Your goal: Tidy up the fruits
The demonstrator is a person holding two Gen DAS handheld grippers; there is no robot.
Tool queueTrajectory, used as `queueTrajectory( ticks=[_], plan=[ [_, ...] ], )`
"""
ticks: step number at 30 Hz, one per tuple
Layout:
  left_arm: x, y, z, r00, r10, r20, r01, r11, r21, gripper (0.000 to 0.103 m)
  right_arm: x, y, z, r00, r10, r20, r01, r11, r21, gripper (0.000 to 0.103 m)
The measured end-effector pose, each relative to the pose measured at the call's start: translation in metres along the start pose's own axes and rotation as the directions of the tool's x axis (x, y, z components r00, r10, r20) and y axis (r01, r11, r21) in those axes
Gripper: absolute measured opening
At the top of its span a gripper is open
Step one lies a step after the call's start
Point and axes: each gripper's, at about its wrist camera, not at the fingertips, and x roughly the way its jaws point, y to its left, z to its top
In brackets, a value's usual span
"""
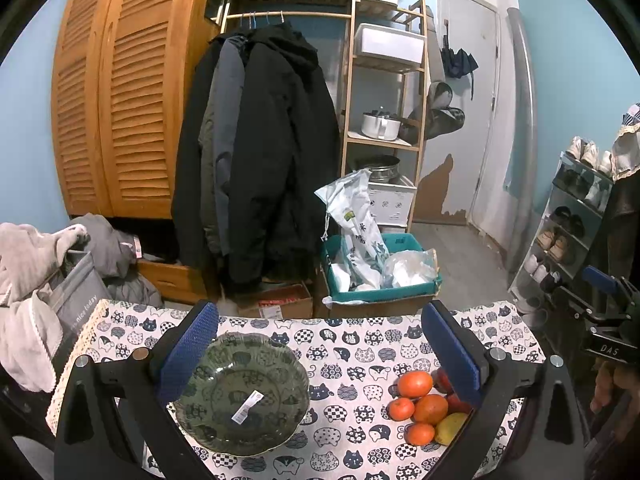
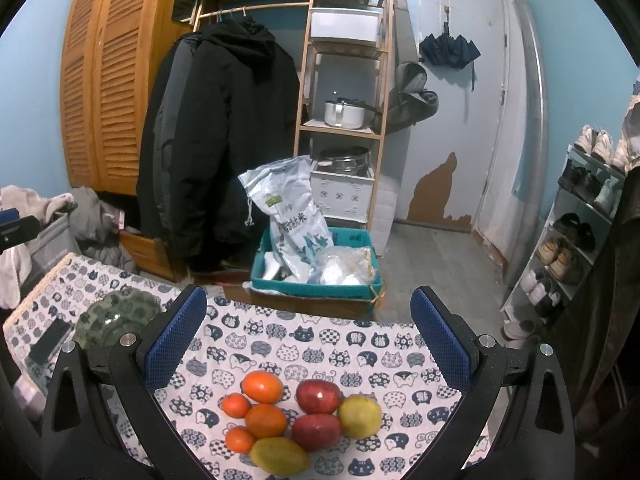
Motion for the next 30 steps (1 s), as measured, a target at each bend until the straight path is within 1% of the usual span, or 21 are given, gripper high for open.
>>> queueTrajectory(
  ticks=[18, 20, 30],
  plan=[
    [0.0013, -0.0005, 0.0009, 1.000, 0.003, 0.001, -0.003, 1.000, -0.003, 0.102, 0.0014, -0.0016, 0.0036, 1.000, -0.002, -0.001, 0.002, 1.000, -0.004, 0.100],
    [0.0017, 0.0005, 0.0011, 1.000, 0.004, 0.001, -0.004, 1.000, -0.004, 0.102, -0.0005, 0.0027, 0.0008, 1.000, -0.003, 0.000, 0.003, 1.000, -0.008, 0.100],
    [0.0014, 0.0016, 0.0012, 1.000, 0.004, 0.001, -0.004, 1.000, -0.005, 0.102, -0.0019, 0.0021, 0.0073, 1.000, -0.005, 0.007, 0.005, 1.000, -0.024, 0.100]
  ],
)
